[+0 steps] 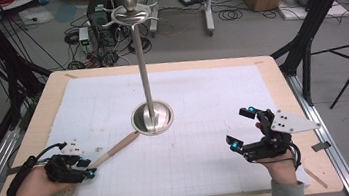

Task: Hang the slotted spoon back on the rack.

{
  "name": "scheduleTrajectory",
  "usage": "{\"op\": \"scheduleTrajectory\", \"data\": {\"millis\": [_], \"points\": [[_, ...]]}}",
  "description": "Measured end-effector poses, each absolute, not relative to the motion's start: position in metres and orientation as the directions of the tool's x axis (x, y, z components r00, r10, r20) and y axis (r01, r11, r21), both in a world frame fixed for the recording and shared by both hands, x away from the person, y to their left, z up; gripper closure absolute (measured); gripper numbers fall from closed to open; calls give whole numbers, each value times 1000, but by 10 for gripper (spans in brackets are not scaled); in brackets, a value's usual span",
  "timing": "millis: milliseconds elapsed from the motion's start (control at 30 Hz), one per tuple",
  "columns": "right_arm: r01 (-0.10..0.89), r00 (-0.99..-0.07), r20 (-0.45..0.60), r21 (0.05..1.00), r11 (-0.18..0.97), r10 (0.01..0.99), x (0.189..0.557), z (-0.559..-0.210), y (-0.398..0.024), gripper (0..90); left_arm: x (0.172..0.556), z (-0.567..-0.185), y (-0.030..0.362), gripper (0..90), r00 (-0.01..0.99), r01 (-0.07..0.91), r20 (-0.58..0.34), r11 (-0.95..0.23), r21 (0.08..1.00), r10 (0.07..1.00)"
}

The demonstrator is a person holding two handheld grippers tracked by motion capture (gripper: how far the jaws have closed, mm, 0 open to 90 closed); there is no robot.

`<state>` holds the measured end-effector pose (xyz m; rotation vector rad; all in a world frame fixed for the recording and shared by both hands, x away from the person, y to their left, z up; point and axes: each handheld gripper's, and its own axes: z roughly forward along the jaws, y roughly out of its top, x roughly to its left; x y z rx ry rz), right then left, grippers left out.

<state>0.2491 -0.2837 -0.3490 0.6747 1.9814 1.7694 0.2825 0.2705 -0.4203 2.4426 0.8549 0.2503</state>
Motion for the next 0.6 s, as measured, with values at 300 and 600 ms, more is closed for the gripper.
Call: {"op": "scheduleTrajectory", "data": {"millis": [300,600], "points": [[92,-805,21,992,89,593,250,-349,-283,47,281,-421,270,713,789,513,0,-657,552,615],[95,-806,22,991,92,591,250,-350,-283,47,281,-421,270,775,789,514,-3,-657,552,614]]}}
